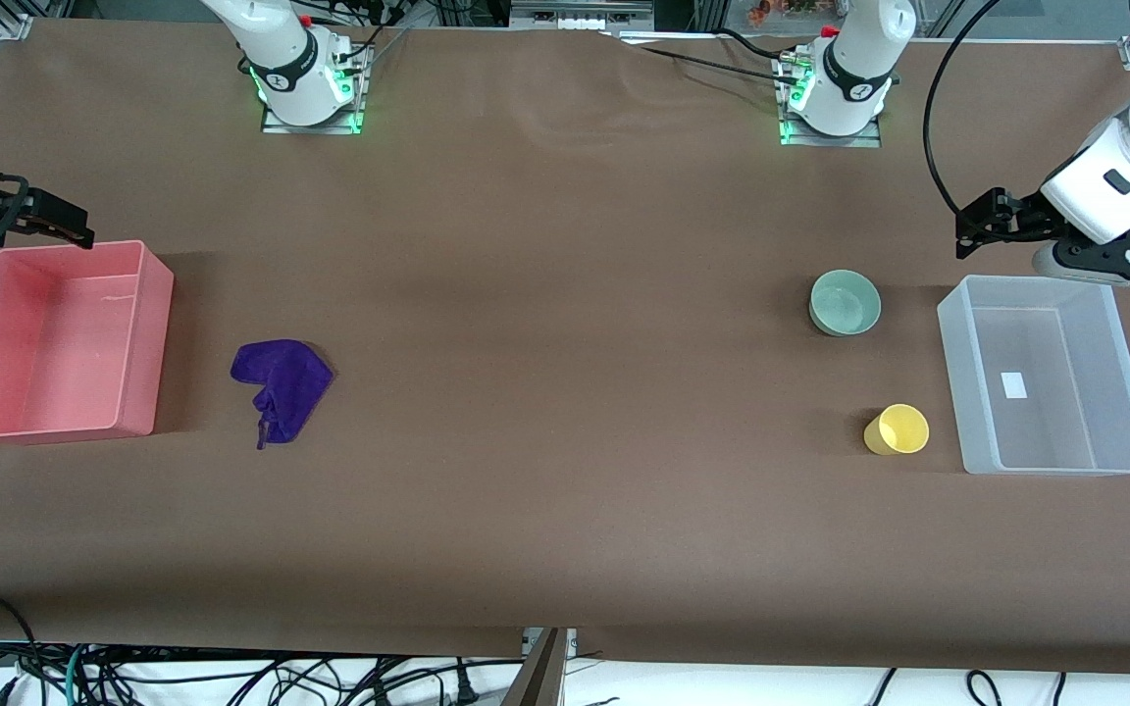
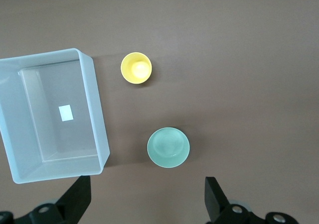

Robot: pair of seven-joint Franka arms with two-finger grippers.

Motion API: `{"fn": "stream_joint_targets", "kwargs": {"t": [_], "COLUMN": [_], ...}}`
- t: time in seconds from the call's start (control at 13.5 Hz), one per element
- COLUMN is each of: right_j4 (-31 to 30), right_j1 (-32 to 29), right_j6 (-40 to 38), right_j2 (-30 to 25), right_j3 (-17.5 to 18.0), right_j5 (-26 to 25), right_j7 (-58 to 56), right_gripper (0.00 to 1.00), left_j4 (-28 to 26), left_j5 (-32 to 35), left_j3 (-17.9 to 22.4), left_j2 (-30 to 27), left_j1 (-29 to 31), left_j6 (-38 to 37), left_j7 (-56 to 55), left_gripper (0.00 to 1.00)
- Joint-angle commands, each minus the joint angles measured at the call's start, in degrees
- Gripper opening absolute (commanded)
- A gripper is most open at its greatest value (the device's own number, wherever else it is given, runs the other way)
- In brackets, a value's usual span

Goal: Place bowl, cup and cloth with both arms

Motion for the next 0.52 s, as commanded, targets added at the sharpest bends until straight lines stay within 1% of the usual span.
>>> {"fn": "stream_joint_targets", "kwargs": {"t": [0.0, 0.44], "right_j4": [1.37, 1.45], "right_j1": [-0.07, 0.02], "right_j6": [-0.14, -0.23], "right_j2": [0.41, 0.5], "right_j3": [0.18, 0.53], "right_j5": [0.26, 0.09], "right_j7": [0.98, 0.98], "right_gripper": [1.0, 1.0], "left_j4": [-0.45, -0.36], "left_j5": [-1.45, -1.37], "left_j3": [0.48, 0.56], "left_j2": [-0.48, -0.39], "left_j1": [-0.28, -0.28], "left_j6": [0.12, 0.12], "left_j7": [-0.73, -0.38], "left_gripper": [1.0, 1.0]}}
